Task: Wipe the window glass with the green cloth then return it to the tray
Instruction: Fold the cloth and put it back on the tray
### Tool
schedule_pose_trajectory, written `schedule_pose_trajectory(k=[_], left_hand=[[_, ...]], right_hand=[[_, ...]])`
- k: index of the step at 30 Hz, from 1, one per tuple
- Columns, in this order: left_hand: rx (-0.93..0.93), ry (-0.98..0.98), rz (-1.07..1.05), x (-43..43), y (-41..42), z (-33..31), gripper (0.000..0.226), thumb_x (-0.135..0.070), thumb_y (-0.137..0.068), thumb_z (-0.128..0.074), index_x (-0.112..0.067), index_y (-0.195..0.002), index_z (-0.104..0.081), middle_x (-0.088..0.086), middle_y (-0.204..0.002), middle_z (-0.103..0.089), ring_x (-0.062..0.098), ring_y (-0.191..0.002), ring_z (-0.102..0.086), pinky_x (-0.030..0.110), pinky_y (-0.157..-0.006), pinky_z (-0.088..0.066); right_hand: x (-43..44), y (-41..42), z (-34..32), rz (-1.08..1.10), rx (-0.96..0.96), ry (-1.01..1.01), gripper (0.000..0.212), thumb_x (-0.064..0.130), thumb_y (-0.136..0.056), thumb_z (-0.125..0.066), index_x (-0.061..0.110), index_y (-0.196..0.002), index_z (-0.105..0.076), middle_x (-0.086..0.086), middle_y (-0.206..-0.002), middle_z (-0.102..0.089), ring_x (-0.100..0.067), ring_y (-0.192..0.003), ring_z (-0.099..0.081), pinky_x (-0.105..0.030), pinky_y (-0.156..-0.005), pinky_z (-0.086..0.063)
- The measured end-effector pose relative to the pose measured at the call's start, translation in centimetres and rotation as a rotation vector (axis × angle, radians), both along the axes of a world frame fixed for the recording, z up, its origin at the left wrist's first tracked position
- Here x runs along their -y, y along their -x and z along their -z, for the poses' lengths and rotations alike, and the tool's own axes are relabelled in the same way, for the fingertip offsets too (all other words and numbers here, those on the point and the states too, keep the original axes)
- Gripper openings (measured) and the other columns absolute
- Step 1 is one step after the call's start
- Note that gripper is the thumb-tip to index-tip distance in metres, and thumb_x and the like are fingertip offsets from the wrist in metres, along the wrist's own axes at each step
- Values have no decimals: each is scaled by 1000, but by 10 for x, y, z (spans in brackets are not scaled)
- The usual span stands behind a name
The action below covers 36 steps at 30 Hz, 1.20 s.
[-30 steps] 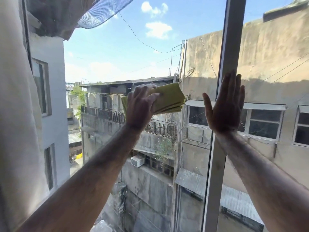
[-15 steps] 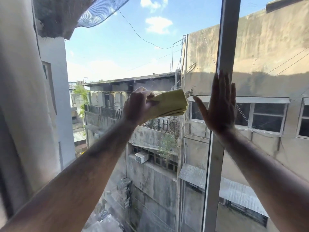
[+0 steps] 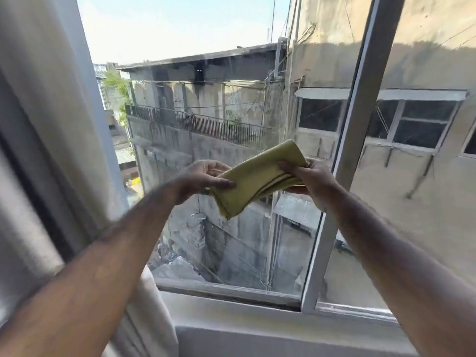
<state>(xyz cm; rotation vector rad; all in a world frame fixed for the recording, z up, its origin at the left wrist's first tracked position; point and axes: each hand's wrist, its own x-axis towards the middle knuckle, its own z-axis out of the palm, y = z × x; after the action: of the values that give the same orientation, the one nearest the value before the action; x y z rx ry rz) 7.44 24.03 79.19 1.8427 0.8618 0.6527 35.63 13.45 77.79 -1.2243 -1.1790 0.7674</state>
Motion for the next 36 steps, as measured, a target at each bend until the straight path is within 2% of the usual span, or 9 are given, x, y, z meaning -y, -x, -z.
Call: schedule_pose_trajectory(k=[5,9,12,17,21,25,28,32,36], left_hand=[[225,396,-98,14,20,151,48,-16,-68,-85,-12,-113,-68,3,-97,-74,17,-81,-74,30,-69,-65],[320,517,-268,38,31,279,31,1,-85,-77,-16,-108,-66,0,-92,-75,12,-71,-74,23,-54,-62],[256,617,-332,63,45,375,28,4,-89,-74,-17,-107,-67,-4,-88,-80,9,-73,-77,22,-57,-63],[92,741,-404,106,69,521,23,3,-87,-76,-15,-99,-72,-5,-84,-83,8,-68,-78,21,-51,-60],[-18,844,-448,147,85,634,20,2,-86,-78,-15,-94,-75,-3,-84,-83,8,-69,-78,22,-48,-60],[-169,927,-481,200,102,728,16,-1,-85,-80,-16,-89,-74,-1,-83,-82,9,-64,-77,25,-49,-60],[-318,875,-506,233,110,781,18,-9,-82,-86,-22,-85,-74,5,-90,-79,19,-75,-76,36,-62,-66],[-496,643,-509,256,100,817,27,-18,-75,-92,-34,-74,-70,-10,-79,-73,16,-75,-72,32,-72,-61],[-769,290,-404,264,87,844,19,-36,-83,-83,-28,-95,-70,-6,-85,-71,25,-83,-70,35,-71,-55]], right_hand=[[18,22,138,44,-222,184,18,33,-96,-77,17,-99,-72,1,-79,-76,-15,-75,-79,-37,-70,-69],[42,34,260,44,-280,347,19,34,-97,-76,15,-95,-76,0,-80,-77,-17,-77,-78,-45,-87,-67],[68,46,357,47,-291,482,13,32,-93,-80,19,-96,-79,0,-86,-75,-16,-79,-73,-41,-92,-60],[120,66,508,117,-349,677,5,26,-92,-81,22,-91,-84,5,-87,-78,-8,-75,-73,-22,-70,-61],[170,84,628,161,-412,818,9,21,-96,-79,14,-91,-83,4,-82,-78,-6,-72,-74,-19,-65,-61],[221,100,721,145,-392,986,14,17,-93,-81,18,-81,-86,4,-79,-80,-6,-72,-76,-19,-66,-62],[250,108,771,161,-297,1071,11,20,-87,-88,15,-78,-84,3,-74,-76,-9,-70,-71,-28,-72,-64],[263,118,806,216,39,1085,23,37,-85,-88,18,-75,-80,10,-59,-67,3,-56,-57,-8,-55,-43],[256,130,831,192,437,1082,30,39,-93,-79,18,-77,-65,3,-65,-56,-17,-66,-52,-29,-57,-38]])
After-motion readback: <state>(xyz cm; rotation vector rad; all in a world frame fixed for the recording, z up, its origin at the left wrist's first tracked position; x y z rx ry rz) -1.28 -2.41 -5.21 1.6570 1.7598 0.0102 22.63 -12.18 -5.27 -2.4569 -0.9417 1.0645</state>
